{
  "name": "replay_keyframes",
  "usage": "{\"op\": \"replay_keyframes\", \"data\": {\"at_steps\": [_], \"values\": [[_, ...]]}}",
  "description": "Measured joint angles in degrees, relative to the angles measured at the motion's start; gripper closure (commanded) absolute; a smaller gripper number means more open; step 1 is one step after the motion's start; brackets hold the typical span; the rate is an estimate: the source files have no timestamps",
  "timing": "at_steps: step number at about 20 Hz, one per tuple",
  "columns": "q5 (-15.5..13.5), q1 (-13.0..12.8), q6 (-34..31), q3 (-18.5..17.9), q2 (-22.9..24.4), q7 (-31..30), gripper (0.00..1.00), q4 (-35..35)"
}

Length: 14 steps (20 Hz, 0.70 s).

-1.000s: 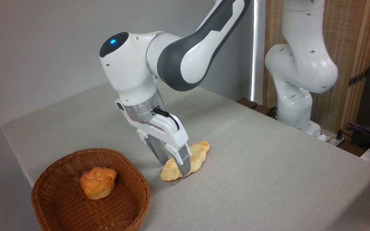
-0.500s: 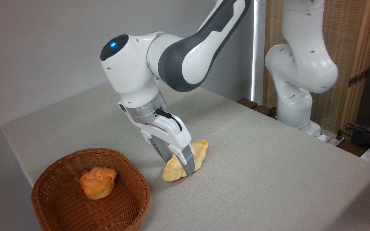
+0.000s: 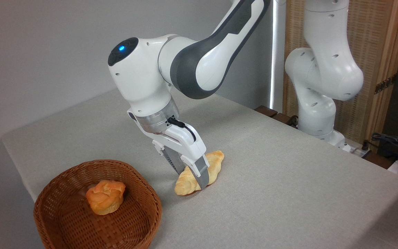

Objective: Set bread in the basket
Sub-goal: 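Close the gripper fingers around the braided golden loaf, then lift the held loaf and carry it over the woven basket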

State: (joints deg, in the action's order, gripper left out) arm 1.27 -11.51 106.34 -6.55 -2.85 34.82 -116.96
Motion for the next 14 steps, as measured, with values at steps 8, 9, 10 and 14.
{"op": "replay_keyframes", "data": {"at_steps": [8, 9, 10, 14], "values": [[0.0, 0.1, 0.0, 0.0, 0.0, 0.0, 0.53, 0.0], [0.0, 0.1, 0.0, 0.0, 0.0, 0.0, 0.53, 0.0], [0.0, 0.1, 0.0, 0.0, 0.0, 0.0, 0.52, 0.0], [0.0, 0.1, -1.0, 0.0, 0.8, 0.0, 0.51, 1.6]]}}
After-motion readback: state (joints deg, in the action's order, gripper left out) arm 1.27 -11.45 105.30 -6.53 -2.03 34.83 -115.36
